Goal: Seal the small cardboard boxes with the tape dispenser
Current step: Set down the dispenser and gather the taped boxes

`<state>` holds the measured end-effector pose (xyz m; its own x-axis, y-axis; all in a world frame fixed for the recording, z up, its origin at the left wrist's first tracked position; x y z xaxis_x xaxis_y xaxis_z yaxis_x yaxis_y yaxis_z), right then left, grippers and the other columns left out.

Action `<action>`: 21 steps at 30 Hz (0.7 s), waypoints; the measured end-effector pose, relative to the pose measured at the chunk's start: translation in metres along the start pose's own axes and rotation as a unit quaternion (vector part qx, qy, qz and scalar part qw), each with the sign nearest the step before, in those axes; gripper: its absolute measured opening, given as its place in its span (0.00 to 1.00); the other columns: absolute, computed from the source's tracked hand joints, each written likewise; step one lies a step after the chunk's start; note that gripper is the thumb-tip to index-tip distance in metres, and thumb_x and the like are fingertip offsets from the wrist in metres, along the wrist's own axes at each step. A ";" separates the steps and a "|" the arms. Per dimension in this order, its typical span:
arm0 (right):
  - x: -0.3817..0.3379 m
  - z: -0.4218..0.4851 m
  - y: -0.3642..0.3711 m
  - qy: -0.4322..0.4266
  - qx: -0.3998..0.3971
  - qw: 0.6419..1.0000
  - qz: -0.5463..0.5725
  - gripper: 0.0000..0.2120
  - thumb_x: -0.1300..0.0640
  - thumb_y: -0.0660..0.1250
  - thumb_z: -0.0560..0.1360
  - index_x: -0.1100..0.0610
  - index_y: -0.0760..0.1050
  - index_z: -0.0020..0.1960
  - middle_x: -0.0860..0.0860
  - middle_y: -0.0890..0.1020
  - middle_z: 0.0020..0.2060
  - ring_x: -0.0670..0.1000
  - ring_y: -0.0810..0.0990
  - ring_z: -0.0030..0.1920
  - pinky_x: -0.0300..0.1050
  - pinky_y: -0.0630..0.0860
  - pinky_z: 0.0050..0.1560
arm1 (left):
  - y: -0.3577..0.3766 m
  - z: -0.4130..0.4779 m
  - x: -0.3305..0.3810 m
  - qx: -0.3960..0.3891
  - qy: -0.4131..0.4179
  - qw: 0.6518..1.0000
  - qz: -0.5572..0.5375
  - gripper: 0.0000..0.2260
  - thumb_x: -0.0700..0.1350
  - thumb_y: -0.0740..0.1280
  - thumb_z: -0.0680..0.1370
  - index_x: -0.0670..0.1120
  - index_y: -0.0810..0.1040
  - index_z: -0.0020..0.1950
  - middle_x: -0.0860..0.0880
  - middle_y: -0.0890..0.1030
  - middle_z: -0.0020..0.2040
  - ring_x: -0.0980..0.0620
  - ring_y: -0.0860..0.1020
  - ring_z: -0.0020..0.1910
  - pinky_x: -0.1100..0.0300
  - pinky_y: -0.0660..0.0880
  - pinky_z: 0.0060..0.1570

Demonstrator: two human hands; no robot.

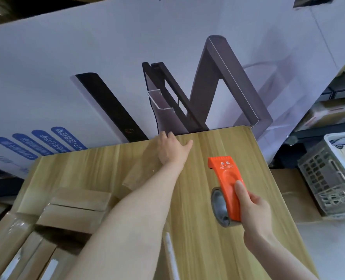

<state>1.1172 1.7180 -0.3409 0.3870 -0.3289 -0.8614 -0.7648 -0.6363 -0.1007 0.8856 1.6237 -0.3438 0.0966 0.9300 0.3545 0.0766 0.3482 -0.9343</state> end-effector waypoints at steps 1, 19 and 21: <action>0.002 0.003 0.000 0.005 -0.001 1.000 -0.001 0.20 0.43 0.67 0.75 0.59 0.80 0.35 0.46 0.77 0.22 0.48 0.74 0.27 0.43 0.69 0.31 | 0.006 0.002 0.003 0.015 -0.020 0.999 0.025 0.33 0.67 0.65 0.70 0.43 0.74 0.65 0.46 0.72 0.68 0.46 0.63 0.71 0.51 0.64 0.68; 0.011 0.001 0.008 0.039 -0.022 0.999 0.008 0.20 0.44 0.67 0.76 0.57 0.77 0.32 0.45 0.75 0.21 0.44 0.72 0.23 0.40 0.68 0.28 | 0.026 0.002 -0.003 -0.074 0.093 0.969 0.219 0.23 0.42 0.66 0.75 0.45 0.66 0.69 0.36 0.48 0.78 0.37 0.41 0.76 0.45 0.38 0.73; 0.011 -0.007 0.005 0.049 -0.030 0.998 0.007 0.19 0.45 0.67 0.76 0.57 0.78 0.34 0.45 0.76 0.22 0.44 0.73 0.23 0.39 0.68 0.28 | 0.018 0.003 -0.003 -0.106 0.095 0.969 0.201 0.28 0.40 0.65 0.75 0.44 0.61 0.74 0.37 0.47 0.78 0.37 0.40 0.76 0.45 0.38 0.73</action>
<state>1.1212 1.7068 -0.3472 0.4274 -0.4021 -0.8097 -0.7388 -0.6715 -0.0565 0.8837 1.6276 -0.3613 0.3400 0.9403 -0.0164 0.1963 -0.0880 -0.9766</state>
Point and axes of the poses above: each hand's wrist, its own z-axis towards the middle knuckle, its own y-axis out of the palm, x = y × z, the point moved 2 cm from there along z, towards the middle knuckle
